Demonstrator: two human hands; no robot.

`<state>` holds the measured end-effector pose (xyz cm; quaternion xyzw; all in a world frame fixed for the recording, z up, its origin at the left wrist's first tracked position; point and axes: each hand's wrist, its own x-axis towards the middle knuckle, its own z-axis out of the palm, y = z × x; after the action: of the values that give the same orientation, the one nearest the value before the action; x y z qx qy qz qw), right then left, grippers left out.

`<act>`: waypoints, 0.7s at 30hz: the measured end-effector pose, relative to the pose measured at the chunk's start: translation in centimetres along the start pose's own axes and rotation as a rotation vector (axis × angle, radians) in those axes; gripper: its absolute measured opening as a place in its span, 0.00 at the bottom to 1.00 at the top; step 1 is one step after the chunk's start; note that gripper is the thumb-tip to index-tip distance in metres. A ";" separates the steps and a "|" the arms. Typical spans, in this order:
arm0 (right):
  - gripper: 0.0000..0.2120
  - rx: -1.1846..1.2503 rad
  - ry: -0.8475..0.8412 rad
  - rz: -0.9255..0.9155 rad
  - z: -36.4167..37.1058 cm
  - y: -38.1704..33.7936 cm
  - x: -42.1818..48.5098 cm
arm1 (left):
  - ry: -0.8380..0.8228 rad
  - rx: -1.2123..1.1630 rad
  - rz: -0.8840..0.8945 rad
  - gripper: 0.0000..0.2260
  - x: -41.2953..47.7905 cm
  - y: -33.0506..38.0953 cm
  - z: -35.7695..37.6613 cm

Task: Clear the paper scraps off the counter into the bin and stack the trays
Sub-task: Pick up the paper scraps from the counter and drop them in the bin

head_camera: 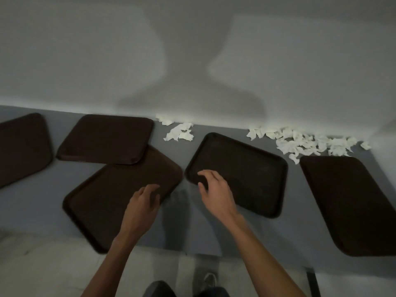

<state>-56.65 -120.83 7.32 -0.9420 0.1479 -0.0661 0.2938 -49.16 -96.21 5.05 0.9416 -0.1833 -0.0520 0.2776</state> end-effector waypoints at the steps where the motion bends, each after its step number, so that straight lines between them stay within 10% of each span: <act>1: 0.17 -0.005 -0.025 0.002 0.4 -0.5 1.9 | -0.017 0.007 0.007 0.14 1.4 -0.2 -0.2; 15: 0.34 -0.315 -0.206 0.134 10.1 -1.7 27.4 | -0.262 0.020 0.224 0.13 20.5 -5.8 -2.0; 21: 0.20 -0.350 -0.215 0.224 13.9 -1.0 26.7 | -0.355 0.107 0.313 0.13 29.3 -5.3 -1.6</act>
<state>-28.14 -121.06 -2.47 -0.9580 0.2285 0.0945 0.1455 -20.02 -102.23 3.60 0.8911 -0.3755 -0.1633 0.1956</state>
